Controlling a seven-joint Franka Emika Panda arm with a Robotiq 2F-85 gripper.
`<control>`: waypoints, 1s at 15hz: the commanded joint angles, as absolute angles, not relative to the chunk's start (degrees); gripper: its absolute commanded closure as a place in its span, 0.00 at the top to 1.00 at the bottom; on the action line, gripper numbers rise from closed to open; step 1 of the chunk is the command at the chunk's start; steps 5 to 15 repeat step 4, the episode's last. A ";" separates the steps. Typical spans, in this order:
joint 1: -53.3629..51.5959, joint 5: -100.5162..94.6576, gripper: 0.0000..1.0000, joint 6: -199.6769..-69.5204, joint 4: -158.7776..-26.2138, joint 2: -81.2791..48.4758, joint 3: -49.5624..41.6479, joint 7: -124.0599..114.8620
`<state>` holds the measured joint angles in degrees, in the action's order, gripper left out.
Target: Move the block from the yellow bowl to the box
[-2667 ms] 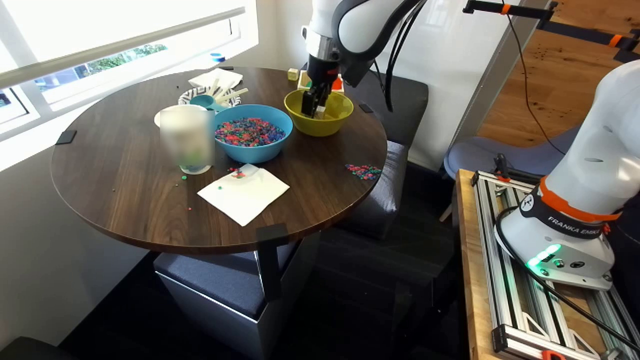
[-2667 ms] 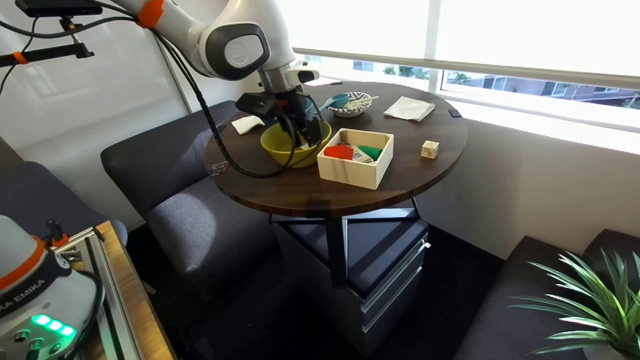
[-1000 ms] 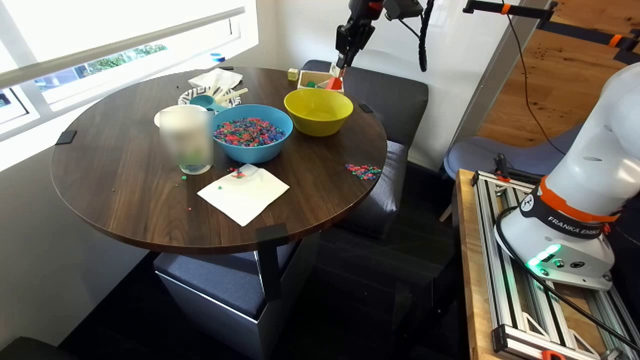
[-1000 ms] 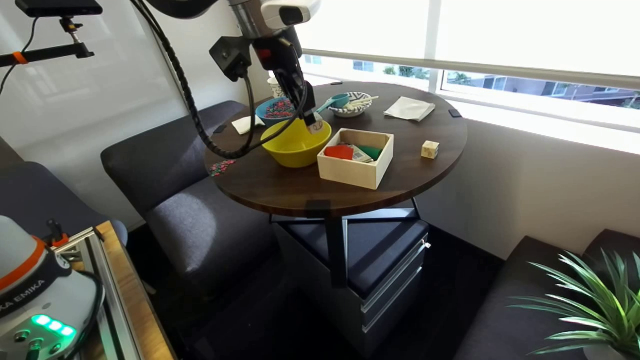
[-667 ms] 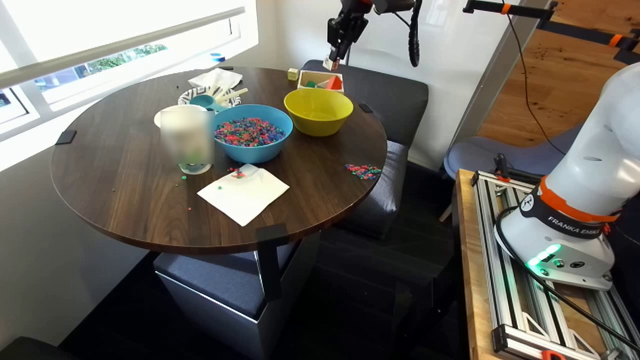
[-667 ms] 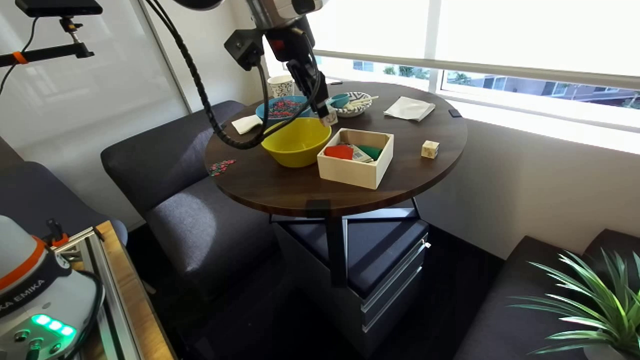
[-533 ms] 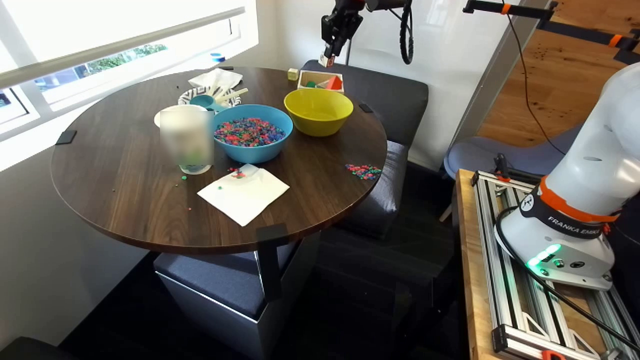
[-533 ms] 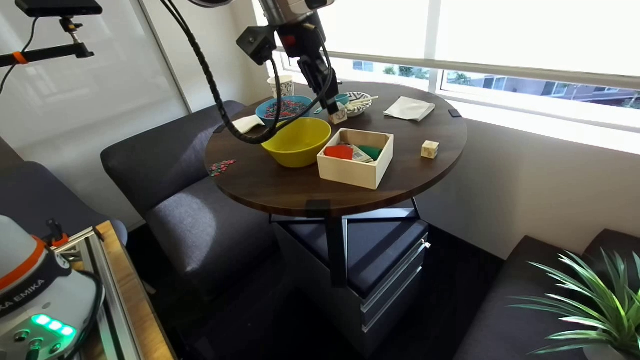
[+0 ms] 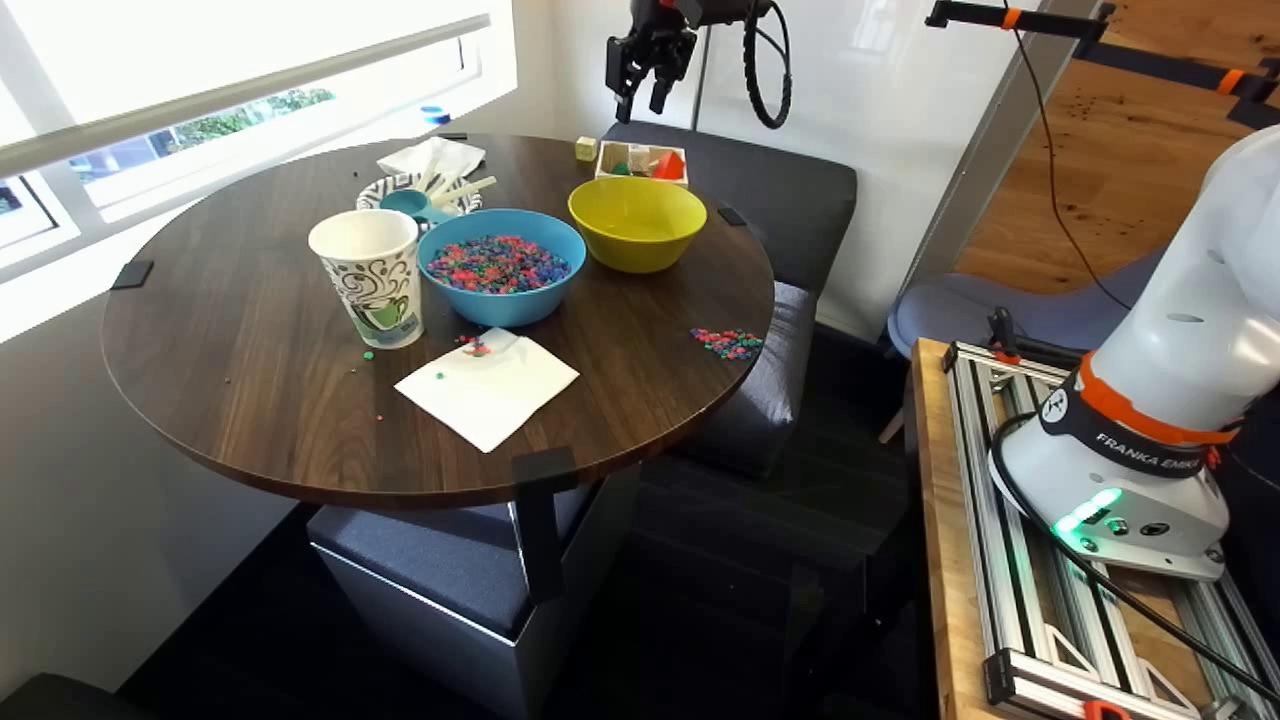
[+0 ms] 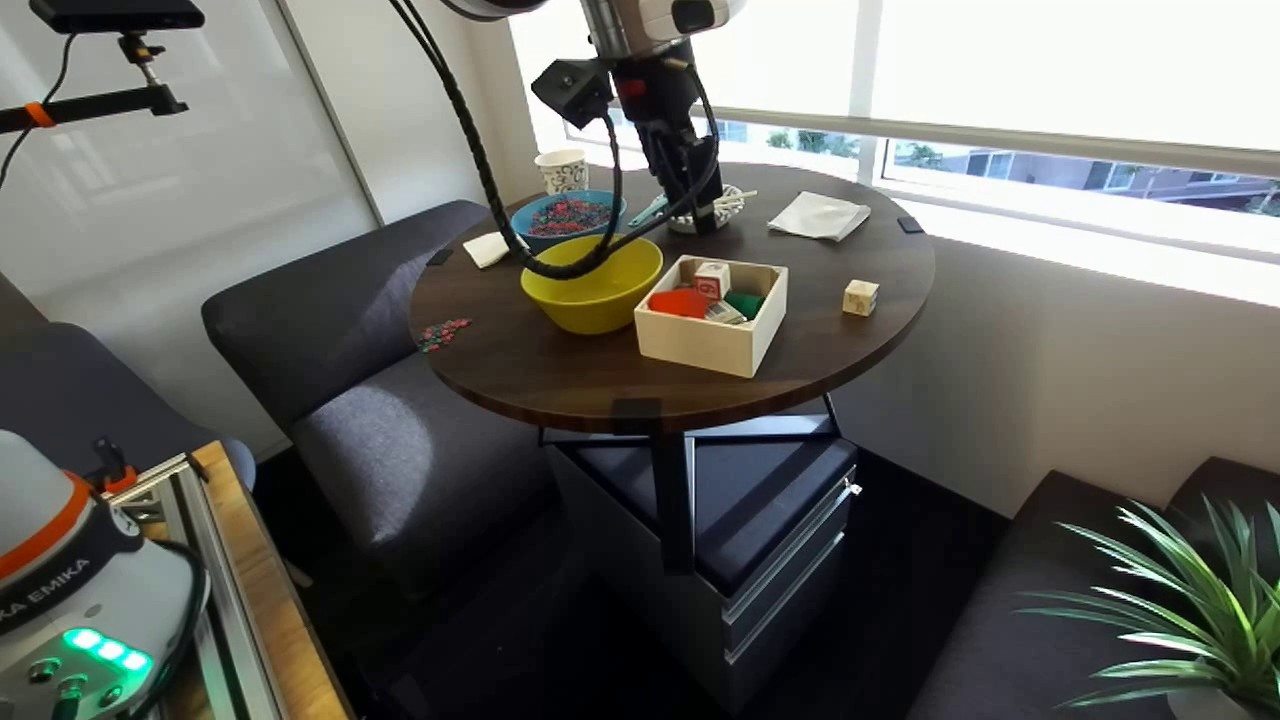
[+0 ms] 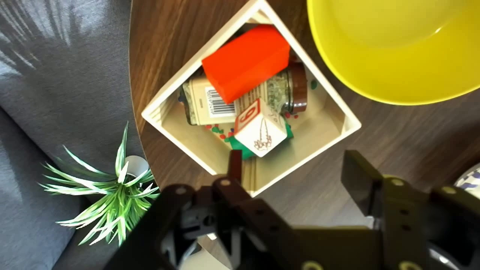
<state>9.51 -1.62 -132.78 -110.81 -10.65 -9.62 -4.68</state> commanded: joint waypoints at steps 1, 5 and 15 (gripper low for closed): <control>9.74 0.18 1.00 -131.67 -110.69 -9.13 -9.19 -3.07; 9.60 -0.05 0.99 -132.91 -110.02 -9.79 -9.36 -2.24; 9.60 -0.05 0.99 -132.91 -110.02 -9.79 -9.36 -2.24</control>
